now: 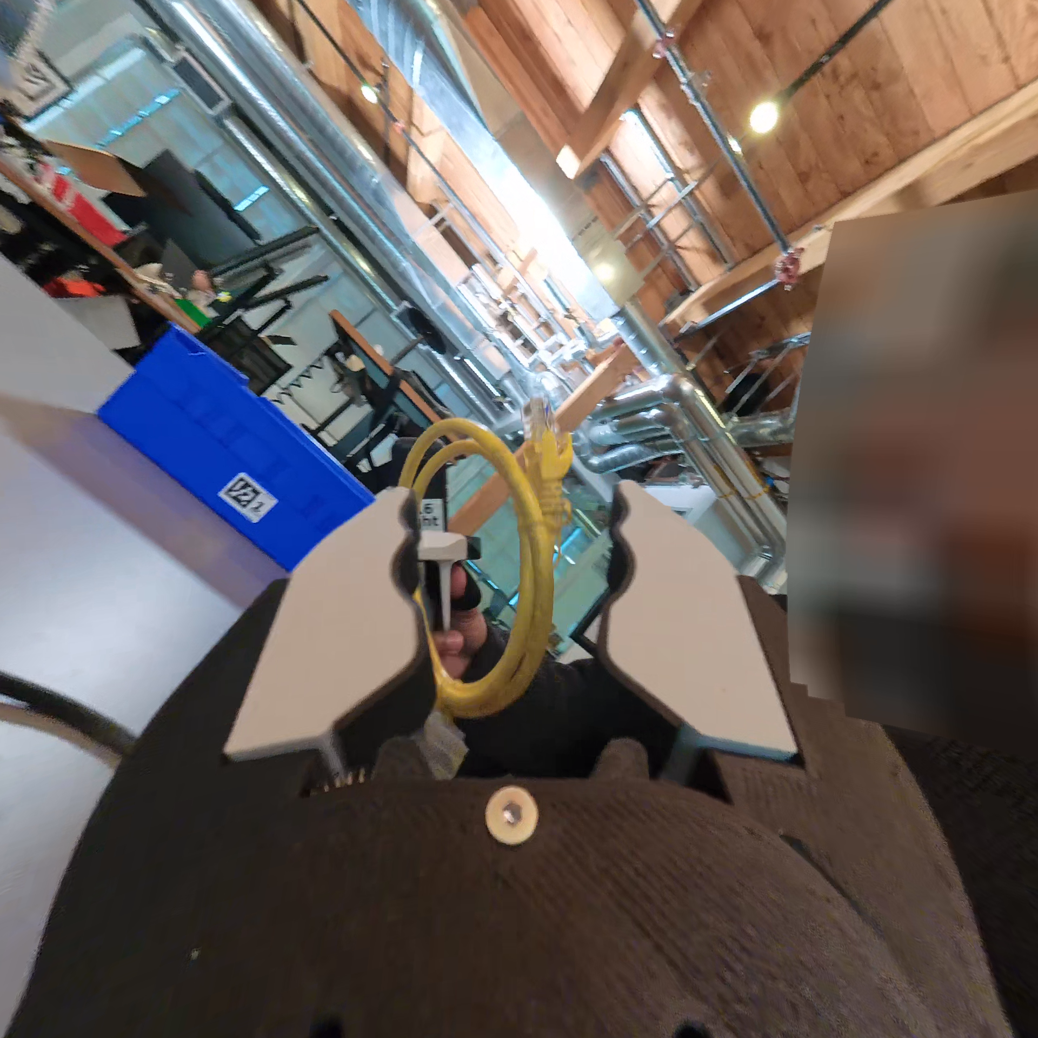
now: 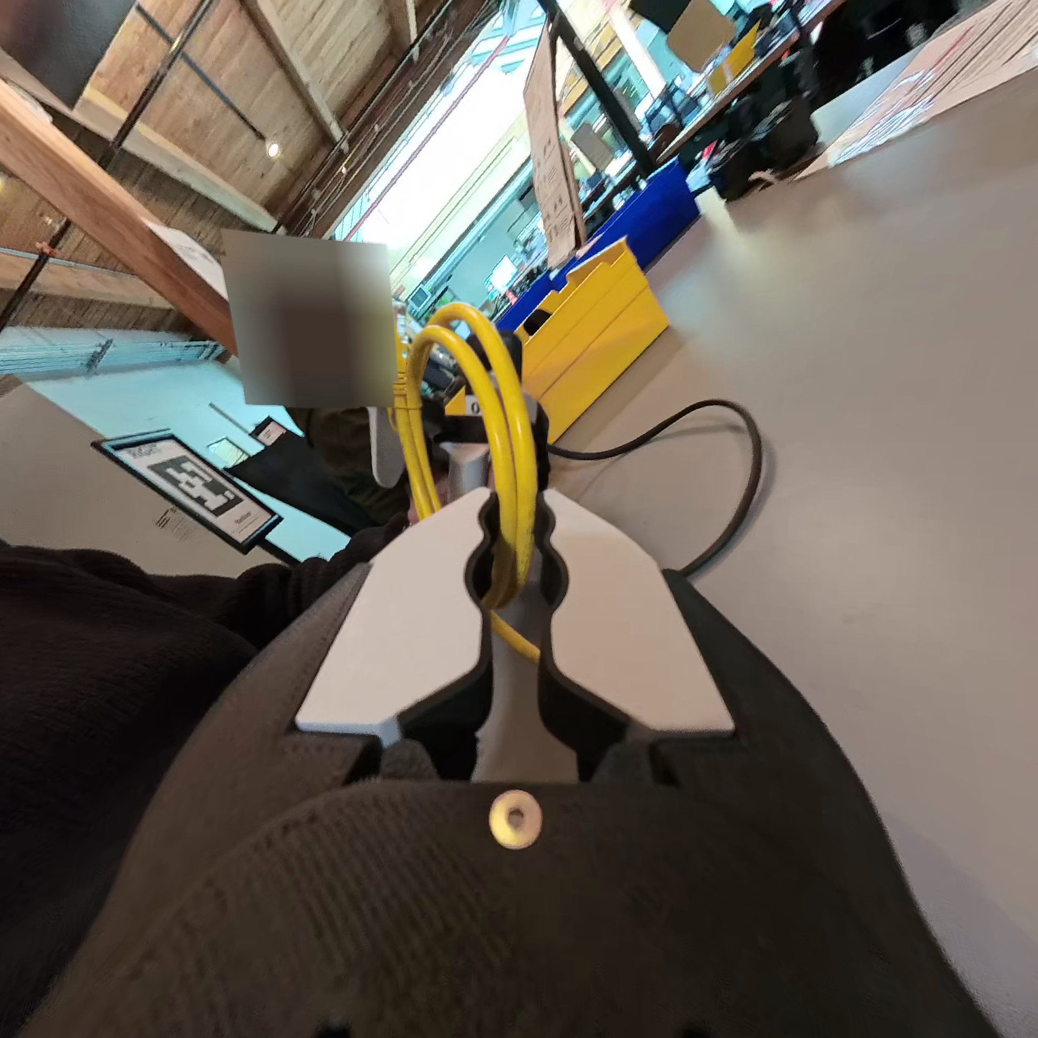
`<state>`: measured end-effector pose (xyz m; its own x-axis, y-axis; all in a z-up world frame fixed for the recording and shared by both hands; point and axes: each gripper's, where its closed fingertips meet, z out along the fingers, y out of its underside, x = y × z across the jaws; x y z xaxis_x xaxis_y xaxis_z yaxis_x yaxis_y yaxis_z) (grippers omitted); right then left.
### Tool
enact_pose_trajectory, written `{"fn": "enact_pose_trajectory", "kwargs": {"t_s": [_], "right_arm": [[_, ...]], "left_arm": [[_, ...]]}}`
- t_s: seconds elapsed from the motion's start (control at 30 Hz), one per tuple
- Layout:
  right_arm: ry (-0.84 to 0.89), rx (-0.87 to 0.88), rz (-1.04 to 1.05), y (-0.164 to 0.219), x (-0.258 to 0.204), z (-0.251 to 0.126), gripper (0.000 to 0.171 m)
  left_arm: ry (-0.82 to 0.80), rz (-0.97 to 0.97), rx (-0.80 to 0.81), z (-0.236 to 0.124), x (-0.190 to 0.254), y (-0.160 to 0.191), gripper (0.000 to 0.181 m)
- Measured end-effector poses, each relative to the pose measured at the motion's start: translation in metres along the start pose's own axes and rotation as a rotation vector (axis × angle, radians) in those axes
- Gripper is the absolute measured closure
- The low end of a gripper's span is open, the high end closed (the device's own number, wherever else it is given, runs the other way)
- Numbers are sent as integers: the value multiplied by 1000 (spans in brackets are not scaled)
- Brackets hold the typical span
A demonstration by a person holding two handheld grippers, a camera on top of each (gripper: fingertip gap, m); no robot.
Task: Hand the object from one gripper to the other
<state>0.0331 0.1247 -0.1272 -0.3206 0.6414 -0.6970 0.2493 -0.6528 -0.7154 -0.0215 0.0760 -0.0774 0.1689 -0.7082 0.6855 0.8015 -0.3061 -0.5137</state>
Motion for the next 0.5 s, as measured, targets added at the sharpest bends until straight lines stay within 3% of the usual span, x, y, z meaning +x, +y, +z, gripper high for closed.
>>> {"fn": "enact_pose_trajectory", "kwargs": {"t_s": [0.03, 0.17, 0.33, 0.4, 0.5], "right_arm": [[9, 26, 3, -5, 2, -3, 159], [51, 144, 31, -25, 11, -18, 159], [162, 231, 78, -35, 32, -33, 159], [217, 216, 75, -32, 39, -34, 159], [238, 206, 62, -29, 38, -29, 159]], "left_arm": [[-37, 7, 4, 0, -5, -1, 102], [-184, 73, -15, -1, -24, 1, 80], [-353, 273, -133, -1, -40, 14, 74], [-411, 343, -200, -2, -47, 22, 80], [-443, 349, -336, -3, -56, 42, 106]]}}
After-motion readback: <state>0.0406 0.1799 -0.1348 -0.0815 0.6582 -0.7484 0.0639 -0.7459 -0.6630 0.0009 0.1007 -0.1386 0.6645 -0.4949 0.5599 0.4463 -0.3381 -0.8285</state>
